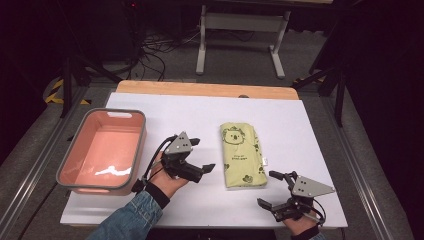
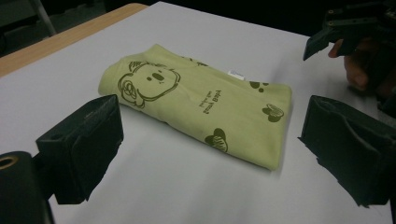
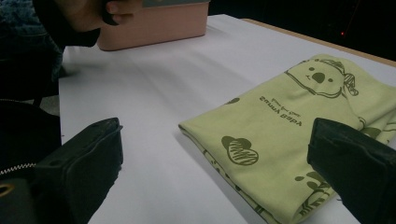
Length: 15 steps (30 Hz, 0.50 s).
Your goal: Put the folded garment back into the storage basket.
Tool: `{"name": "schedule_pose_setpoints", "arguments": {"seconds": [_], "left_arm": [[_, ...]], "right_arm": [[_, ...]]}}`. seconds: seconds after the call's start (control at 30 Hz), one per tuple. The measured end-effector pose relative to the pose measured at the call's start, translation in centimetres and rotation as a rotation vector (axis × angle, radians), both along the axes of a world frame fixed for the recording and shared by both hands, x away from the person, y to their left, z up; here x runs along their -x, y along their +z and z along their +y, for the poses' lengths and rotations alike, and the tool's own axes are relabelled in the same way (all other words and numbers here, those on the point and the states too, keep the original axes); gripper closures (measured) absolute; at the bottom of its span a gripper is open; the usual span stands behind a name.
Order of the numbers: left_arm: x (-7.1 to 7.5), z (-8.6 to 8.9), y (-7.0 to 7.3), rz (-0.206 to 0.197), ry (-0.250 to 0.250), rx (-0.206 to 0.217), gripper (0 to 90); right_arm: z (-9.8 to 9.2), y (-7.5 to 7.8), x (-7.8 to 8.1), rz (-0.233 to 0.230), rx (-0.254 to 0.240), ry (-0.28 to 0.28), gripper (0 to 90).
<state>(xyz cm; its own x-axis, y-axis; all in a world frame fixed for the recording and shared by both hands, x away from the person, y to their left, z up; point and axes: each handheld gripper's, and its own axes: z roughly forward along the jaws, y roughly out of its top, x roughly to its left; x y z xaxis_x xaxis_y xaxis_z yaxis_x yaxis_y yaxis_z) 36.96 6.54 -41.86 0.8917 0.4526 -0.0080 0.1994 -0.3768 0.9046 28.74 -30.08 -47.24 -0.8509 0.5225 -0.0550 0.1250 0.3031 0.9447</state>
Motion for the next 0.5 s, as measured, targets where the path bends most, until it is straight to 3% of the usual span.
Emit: {"name": "schedule_pose_setpoints", "arguments": {"seconds": [0.17, 0.23, 0.5], "left_arm": [[-0.9, -0.5, 0.5, -0.012, 0.003, -0.019, 6.4], [-1.4, -0.8, 0.6, -0.003, 0.005, -0.021, 6.4], [-2.9, -1.6, 0.7, 0.033, 0.017, -0.022, 7.1]], "right_arm": [[0.0, 0.0, 0.0, 0.001, 0.002, -0.002, 3.9], [0.0, 0.0, -0.1, 0.018, 0.011, 0.001, 4.4], [0.0, 0.0, 0.0, 0.016, 0.015, 0.001, 4.7]]}}
